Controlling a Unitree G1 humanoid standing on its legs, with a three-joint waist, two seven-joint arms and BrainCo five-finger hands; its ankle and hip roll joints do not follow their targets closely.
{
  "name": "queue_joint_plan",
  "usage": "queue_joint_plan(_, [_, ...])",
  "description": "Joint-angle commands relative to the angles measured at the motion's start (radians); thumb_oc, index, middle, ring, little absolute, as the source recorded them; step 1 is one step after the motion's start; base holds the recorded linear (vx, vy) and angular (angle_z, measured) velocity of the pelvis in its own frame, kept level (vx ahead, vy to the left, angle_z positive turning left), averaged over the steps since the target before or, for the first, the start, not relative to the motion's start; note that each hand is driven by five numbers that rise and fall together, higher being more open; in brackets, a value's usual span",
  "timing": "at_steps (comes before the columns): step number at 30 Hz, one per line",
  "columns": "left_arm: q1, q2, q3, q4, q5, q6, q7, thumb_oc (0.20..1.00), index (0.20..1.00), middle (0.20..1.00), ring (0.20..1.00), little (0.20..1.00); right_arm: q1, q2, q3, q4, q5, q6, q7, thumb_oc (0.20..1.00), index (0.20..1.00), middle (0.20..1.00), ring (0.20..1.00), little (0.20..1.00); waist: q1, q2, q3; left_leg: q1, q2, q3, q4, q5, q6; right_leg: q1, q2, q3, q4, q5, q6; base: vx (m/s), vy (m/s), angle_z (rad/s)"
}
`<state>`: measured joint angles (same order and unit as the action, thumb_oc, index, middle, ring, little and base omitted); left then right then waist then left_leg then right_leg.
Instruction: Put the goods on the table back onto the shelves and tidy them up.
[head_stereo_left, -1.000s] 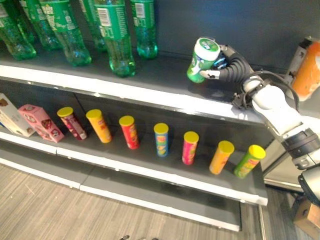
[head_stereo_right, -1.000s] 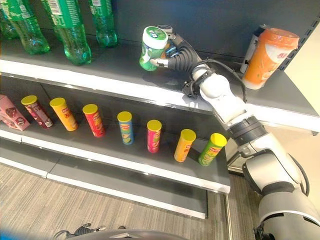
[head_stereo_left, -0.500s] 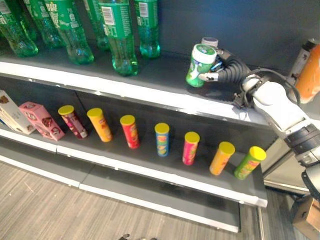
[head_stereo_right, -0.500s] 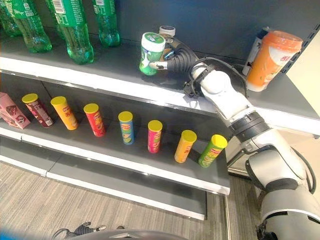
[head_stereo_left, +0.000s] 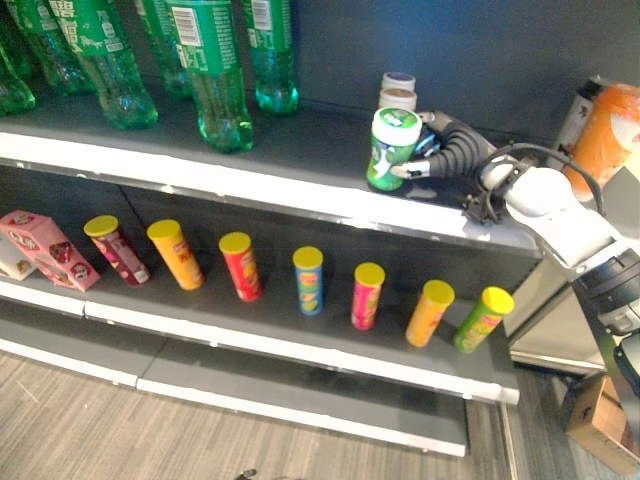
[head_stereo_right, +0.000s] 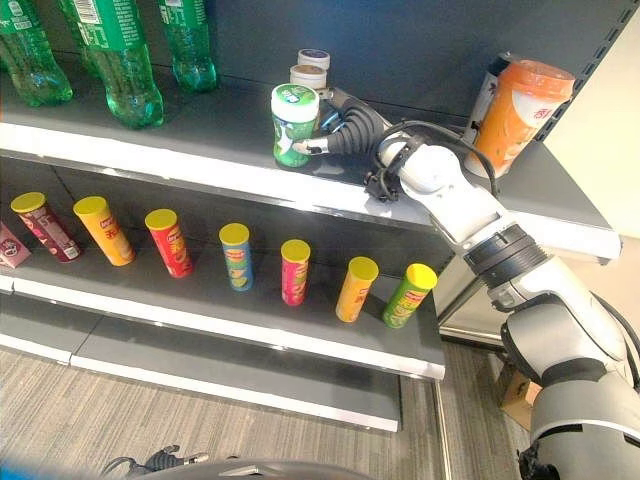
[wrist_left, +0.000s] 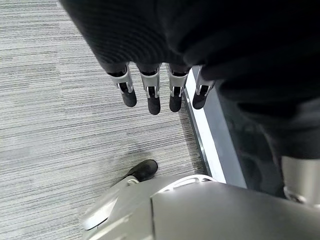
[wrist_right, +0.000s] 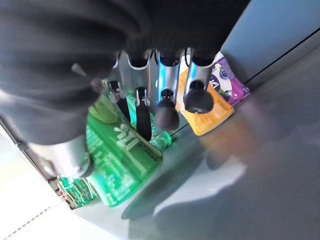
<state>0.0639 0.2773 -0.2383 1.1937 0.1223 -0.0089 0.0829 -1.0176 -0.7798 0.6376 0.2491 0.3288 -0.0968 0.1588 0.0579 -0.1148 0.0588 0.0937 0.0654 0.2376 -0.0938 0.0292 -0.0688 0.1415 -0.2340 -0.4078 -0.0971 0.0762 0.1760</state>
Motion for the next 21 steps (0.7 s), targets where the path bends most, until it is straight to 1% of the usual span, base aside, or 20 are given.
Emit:
queue_joint_plan(1, [-0.057, 0.030, -0.037, 0.060, 0.012, -0.008, 0.005, 1.000, 1.000, 1.000, 1.000, 1.000, -0.039, -0.014, 0.086, 0.073, -0.024, -0.014, -0.007, 0.200, 0.200, 0.200, 0.200, 0.200, 0.037, -0.012, 0.008, 0.024, 0.082, 0.098, 0.032, -0.023, -0.057, -0.060, -0.048, 0.019, 0.089, -0.028, 0.020, 0.00, 0.000, 0.00])
queue_joint_plan(8, [-0.053, 0.033, -0.031, 0.067, 0.012, -0.006, 0.007, 1.000, 1.000, 1.000, 1.000, 1.000, -0.042, 0.003, 0.089, 0.090, -0.036, -0.011, -0.009, 0.200, 0.200, 0.200, 0.200, 0.200, 0.042, -0.015, 0.010, 0.022, 0.078, 0.095, 0.030, -0.022, -0.057, -0.058, -0.049, 0.019, 0.088, -0.026, 0.020, 0.00, 0.000, 0.00])
queue_joint_plan(9, [-0.053, 0.033, -0.030, 0.069, 0.012, -0.006, 0.007, 1.000, 1.000, 1.000, 1.000, 1.000, -0.044, 0.006, 0.088, 0.092, -0.035, -0.011, -0.010, 0.840, 0.840, 0.840, 0.840, 0.840, 0.042, -0.014, 0.011, 0.022, 0.078, 0.095, 0.029, -0.022, -0.057, -0.058, -0.049, 0.018, 0.088, -0.025, 0.020, 0.00, 0.000, 0.00])
queue_joint_plan(10, [-0.051, 0.034, -0.029, 0.069, 0.011, -0.005, 0.007, 1.000, 1.000, 1.000, 1.000, 1.000, -0.042, 0.014, 0.082, 0.089, -0.030, -0.012, -0.013, 1.000, 1.000, 1.000, 1.000, 1.000, 0.043, -0.014, 0.010, 0.024, 0.078, 0.094, 0.028, -0.022, -0.057, -0.057, -0.049, 0.017, 0.088, -0.025, 0.019, 0.00, 0.000, 0.00])
queue_joint_plan(15, [-0.047, 0.036, -0.025, 0.073, 0.008, -0.004, 0.008, 1.000, 1.000, 1.000, 1.000, 1.000, -0.040, 0.024, 0.062, 0.074, -0.013, -0.021, -0.022, 1.000, 1.000, 1.000, 1.000, 1.000, 0.044, -0.013, 0.010, 0.027, 0.077, 0.093, 0.028, -0.023, -0.057, -0.057, -0.049, 0.017, 0.088, -0.025, 0.019, 0.00, 0.000, 0.00])
queue_joint_plan(21, [-0.046, 0.041, -0.008, 0.086, 0.008, 0.002, 0.016, 1.000, 1.000, 1.000, 1.000, 1.000, -0.025, 0.021, -0.003, 0.014, 0.022, -0.048, -0.063, 1.000, 1.000, 1.000, 1.000, 1.000, 0.042, -0.013, 0.004, 0.032, 0.077, 0.094, 0.026, -0.026, -0.056, -0.053, -0.049, 0.015, 0.087, -0.024, 0.020, 0.00, 0.000, 0.00])
